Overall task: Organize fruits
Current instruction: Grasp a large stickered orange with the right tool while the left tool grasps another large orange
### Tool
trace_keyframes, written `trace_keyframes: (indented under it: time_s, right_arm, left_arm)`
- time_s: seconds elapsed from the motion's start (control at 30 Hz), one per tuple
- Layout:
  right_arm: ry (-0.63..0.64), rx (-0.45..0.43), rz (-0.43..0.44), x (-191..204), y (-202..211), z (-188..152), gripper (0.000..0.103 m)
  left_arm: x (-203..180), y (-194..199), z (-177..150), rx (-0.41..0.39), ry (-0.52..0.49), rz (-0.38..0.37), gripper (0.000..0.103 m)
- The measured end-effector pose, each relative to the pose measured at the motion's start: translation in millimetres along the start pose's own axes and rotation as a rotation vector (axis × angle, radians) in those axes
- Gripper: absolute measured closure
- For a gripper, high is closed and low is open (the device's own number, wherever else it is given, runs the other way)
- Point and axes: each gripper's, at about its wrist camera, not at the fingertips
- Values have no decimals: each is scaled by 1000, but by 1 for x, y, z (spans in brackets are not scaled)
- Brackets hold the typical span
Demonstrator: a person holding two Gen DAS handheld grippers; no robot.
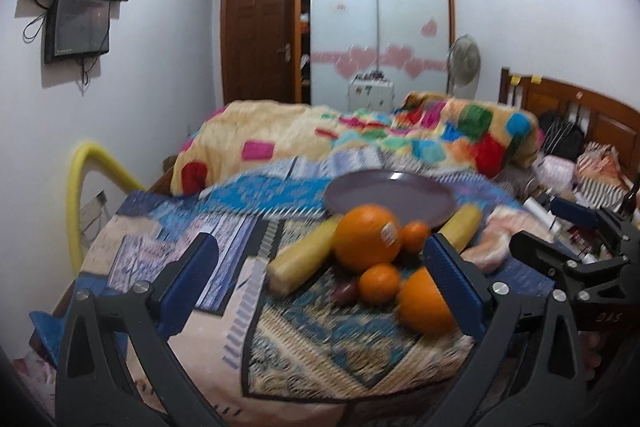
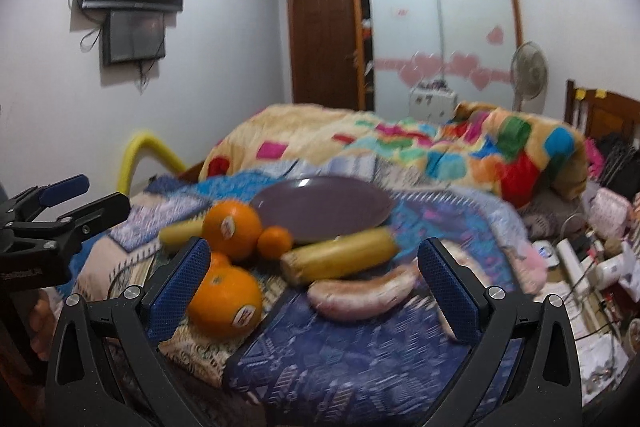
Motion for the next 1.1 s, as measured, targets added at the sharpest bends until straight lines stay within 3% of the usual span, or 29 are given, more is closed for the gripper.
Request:
trace_keyframes:
  time_s: [0.13, 0.23, 0.37, 0.67, 0.73, 0.93, 1.1]
  right_arm:
    - [14, 56, 40, 12, -17, -10, 0]
    - [29, 82, 60, 22, -26, -16, 0]
    - [29, 125, 109, 31, -39, -24, 1]
    - [-3, 241, 197, 30, -66, -34, 32]
    - [-5, 241, 220, 30, -65, -34, 41]
    - [-28, 245, 241, 24, -59, -28, 42]
    - [-19, 159, 211, 12, -42, -8, 42]
  left_arm:
    - [11, -12, -21, 63, 2, -11, 1]
    - [17, -20, -32, 102, -3, -14, 12]
    - [23, -29, -41, 137, 6, -26, 18]
    - [26, -40, -47, 173, 15, -63, 27]
    - [24, -42, -47, 178, 12, -65, 27]
    - [16, -46, -39, 177, -2, -73, 27]
    - [8, -50, -24, 162, -12, -82, 27]
Point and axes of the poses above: each gripper's, at about its wrist camera, not at the fingertips, and y roughly against the way its jaws point, x to its left, z to its top, and after that the axes turned 4 degrees about -y, right-handed
